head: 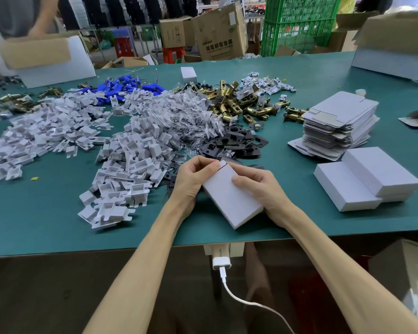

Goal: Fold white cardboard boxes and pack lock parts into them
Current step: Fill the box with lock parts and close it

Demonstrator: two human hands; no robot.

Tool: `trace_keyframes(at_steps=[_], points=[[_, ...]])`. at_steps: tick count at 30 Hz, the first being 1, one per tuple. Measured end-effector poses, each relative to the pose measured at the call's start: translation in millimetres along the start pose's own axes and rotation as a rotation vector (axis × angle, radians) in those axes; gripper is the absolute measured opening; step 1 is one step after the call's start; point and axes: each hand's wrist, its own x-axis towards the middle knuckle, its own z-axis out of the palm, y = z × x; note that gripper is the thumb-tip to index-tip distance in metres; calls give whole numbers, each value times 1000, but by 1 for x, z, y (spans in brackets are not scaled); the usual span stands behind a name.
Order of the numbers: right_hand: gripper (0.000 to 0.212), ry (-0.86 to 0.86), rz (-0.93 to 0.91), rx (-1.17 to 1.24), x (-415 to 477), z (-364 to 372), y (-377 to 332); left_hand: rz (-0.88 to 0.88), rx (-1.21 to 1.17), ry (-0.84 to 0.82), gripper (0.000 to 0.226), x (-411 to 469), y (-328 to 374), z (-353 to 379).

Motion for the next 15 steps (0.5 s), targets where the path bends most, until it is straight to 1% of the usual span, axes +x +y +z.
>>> trace_keyframes(at_steps=[3, 7, 9, 15], points=[[30, 18, -25, 15, 1, -1, 2, -19, -10, 5, 15, 1, -1, -1], [21, 103, -30, 36, 2, -1, 3, -28, -19, 12, 13, 0, -1, 0], [18, 110, -37, 41, 2, -2, 3, -26, -28, 7, 11, 0, -1, 0], [22, 103, -45, 70, 1, 0, 1, -7, 30, 26, 4, 0, -2, -1]])
